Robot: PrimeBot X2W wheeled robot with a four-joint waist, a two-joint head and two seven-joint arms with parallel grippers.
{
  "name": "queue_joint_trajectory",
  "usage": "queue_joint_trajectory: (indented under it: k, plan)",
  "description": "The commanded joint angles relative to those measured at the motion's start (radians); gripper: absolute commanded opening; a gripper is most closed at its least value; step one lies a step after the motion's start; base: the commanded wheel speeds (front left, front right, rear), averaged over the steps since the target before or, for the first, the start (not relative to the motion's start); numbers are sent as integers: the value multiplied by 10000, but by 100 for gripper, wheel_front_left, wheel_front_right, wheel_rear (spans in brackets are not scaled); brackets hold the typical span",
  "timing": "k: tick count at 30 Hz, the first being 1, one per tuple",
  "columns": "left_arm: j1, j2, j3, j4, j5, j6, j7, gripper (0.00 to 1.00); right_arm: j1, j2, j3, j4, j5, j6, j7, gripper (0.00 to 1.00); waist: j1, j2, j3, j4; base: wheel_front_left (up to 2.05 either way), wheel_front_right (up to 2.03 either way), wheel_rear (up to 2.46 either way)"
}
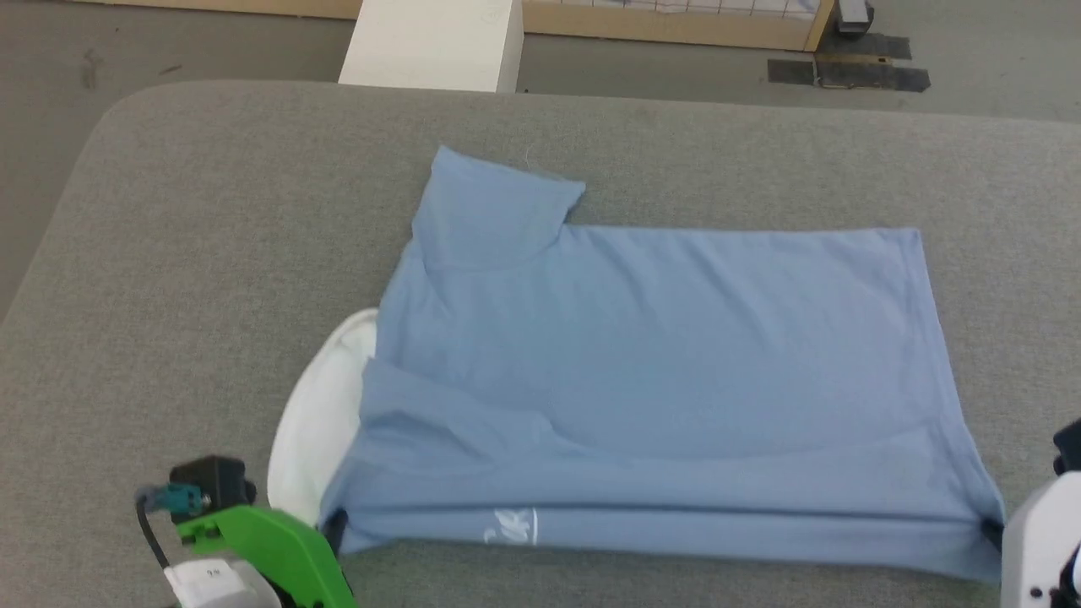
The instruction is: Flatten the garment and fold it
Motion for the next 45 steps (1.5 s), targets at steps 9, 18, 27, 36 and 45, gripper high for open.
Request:
queue_joint_trajectory:
  k: [9,18,27,36,45]
  plan:
    - [378,-55,49,-83,-268,200,120,100,396,282,-528,157,23,-25,-148,100,0,-1,-137,-11,0,0,0]
    - [-1949,273,368,-289,907,-854,-1531,100,-1408,658,-1245,-518,84,-25,-1308,100,0,-1,-4,-176,0,0,0]
    - [-5876,-307,-493,2330,1767,-2646,-2481,100,-3870,535,-792,6,-255,-25,-1993,100,0,-1,1163,-362,0,0,0]
    - [-9433,-1149,-1083,5934,1763,-3460,-1354,100,-5325,189,-218,389,-117,-25,-2089,100,0,-1,2668,-510,0,0,0]
    - [-11365,-1697,-1302,8595,1259,-3014,1482,100,-5750,161,138,591,39,-25,-2290,100,0,-1,3505,-853,0,0,0]
